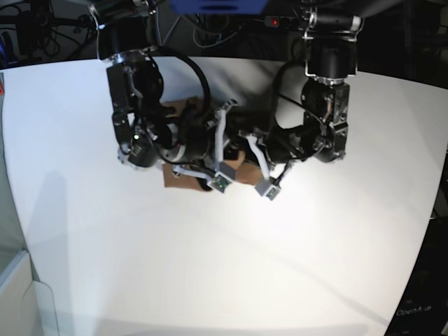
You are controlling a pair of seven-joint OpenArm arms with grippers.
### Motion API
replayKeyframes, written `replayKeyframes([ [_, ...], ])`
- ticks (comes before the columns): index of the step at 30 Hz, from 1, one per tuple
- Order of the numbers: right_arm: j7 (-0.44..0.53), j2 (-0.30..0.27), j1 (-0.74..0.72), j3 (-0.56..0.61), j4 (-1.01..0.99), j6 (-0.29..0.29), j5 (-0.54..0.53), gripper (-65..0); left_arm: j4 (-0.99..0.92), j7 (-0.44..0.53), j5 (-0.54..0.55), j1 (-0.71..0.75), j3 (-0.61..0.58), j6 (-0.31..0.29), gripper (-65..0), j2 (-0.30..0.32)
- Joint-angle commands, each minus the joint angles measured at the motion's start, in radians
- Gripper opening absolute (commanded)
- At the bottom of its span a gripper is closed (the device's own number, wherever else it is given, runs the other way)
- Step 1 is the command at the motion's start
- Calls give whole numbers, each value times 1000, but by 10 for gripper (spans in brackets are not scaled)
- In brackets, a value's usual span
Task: Fold the T-shirt properly
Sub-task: 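Lift the collar end with the right gripper and fold it onto the hem end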
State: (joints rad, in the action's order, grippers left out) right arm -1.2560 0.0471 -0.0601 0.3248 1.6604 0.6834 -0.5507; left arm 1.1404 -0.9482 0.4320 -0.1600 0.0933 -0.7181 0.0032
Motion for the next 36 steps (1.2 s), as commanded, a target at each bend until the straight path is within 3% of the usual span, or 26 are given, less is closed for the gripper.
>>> replayKeyframes([
  [1,19,9,-13,9,16,15,-50,-601,37,4,-17,-6,-2,20,-628,2],
  [5,17,-3,-30,6,13,15,-50,-601,122,-9,-14,4,0,20,-628,2],
  [8,17,-5,-33,4,13,15,-50,-601,175,-38,60,15,0,20,-628,14],
  [12,17,-6,-34,4,11,15,-50,-601,254,-71,230,38,0,20,-628,96],
  [15,17,-6,-45,3,11,15,-50,-601,280,-79,298,66,0,20,-628,171],
  [18,15,-6,-50,3,11,15,-50,-601,252,-42,284,102,0,20,-628,214],
  [22,12,-6,-63,3,11,15,-50,-601,149,21,262,104,-5,20,-628,222],
  [29,8,-3,-63,6,16,15,-52,-601,2,74,143,50,-27,20,-628,174],
  [36,8,21,-79,12,17,15,-55,-601,-15,79,80,35,-39,20,-628,142],
])
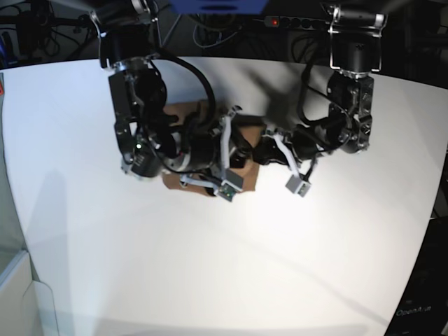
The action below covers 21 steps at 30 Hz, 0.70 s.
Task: Fold the T-shirt properly
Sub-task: 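Lift the collar end with the right gripper and fold it onto the hem end, then press the folded stack with both grippers, right gripper over left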
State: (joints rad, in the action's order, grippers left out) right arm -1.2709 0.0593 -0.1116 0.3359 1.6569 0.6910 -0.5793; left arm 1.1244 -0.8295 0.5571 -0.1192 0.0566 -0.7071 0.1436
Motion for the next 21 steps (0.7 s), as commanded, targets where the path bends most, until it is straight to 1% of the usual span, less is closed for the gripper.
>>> replayKeyframes([
  [1,23,9,-35,15,21,7,-26,-601,1,-44,-45,-6,-2,9,-628,1],
  [9,29,9,-89,81,13,7,-23,-601,9,-49,-39,2,-2,9,-628,11],
  [16,30,3,-83,81,12,7,-21,-599,9,-49,-38,2,-2,9,-628,11],
  [21,33,-25,-86,76,12,7,-20,-599,9,-49,-38,2,2,9,-628,11],
])
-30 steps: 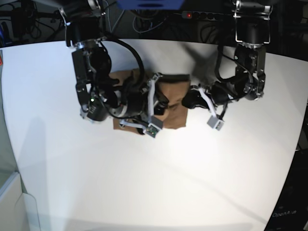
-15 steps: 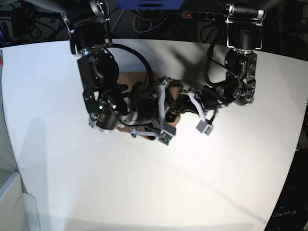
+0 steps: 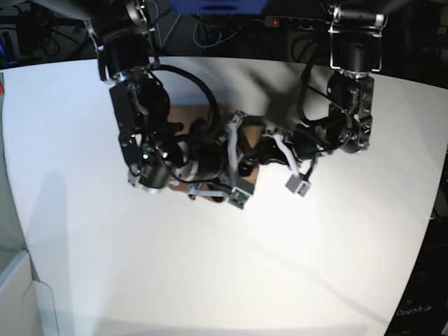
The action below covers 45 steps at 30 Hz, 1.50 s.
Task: Fold the T-shirt properly
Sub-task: 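Press the folded stack with both grippers, right gripper over left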
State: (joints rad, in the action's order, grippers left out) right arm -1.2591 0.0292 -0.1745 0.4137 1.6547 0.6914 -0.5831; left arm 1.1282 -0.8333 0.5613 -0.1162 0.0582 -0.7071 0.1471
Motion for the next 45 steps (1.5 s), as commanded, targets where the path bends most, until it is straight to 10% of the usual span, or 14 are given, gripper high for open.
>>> replayKeyframes([
  [1,22,-10,-24,-3,14,7,-16,-599,5,-45,-42,-1,1,9,-628,9],
  [8,78,-96,-23,1,-1,7,-16,-599,5,-45,-42,-7,1,9,-628,9],
  [24,144,-50,-66,69,-152,7,-18,-598,5,-47,-40,-1,-2,9,-628,29],
  [35,149,-30,-81,63,-153,7,-24,-318,5,-47,-40,-1,-2,9,-628,27],
  [45,91,-30,-107,109,-47,7,-56,-309,5,-47,-40,-4,1,9,-628,29],
])
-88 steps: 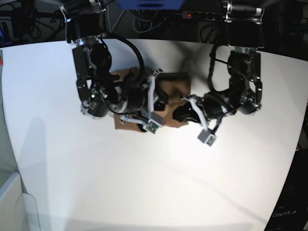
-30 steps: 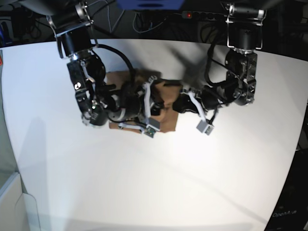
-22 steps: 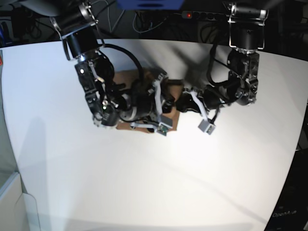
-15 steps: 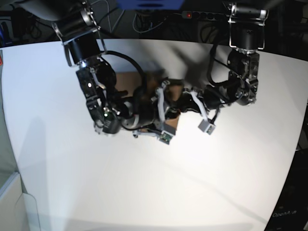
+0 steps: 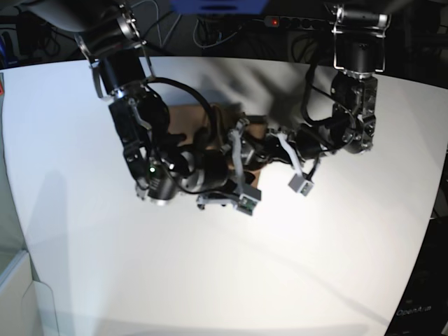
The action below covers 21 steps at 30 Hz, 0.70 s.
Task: Fold the T-shirt properly
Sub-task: 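Press the folded stack with both grippers, right gripper over left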
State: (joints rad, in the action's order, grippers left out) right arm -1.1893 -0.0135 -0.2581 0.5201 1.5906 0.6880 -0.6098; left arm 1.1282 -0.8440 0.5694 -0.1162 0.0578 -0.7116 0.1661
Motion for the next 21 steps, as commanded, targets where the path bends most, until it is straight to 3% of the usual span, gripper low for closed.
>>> replayKeyframes([
  [1,19,10,-22,27,49,10,-29,-309,5,-36,-48,-4,1,14,-628,10],
  [6,22,-26,-25,47,90,10,-28,-324,5,-36,-48,-3,3,14,-628,11],
  [13,30,-170,-27,44,87,10,-28,-575,5,-36,-48,-1,6,14,-628,45],
  [17,75,-231,0,42,92,10,-28,-589,5,-36,-35,10,6,14,-628,79],
  [21,101,-256,19,42,90,10,-28,-589,3,-36,30,19,6,14,-628,120],
])
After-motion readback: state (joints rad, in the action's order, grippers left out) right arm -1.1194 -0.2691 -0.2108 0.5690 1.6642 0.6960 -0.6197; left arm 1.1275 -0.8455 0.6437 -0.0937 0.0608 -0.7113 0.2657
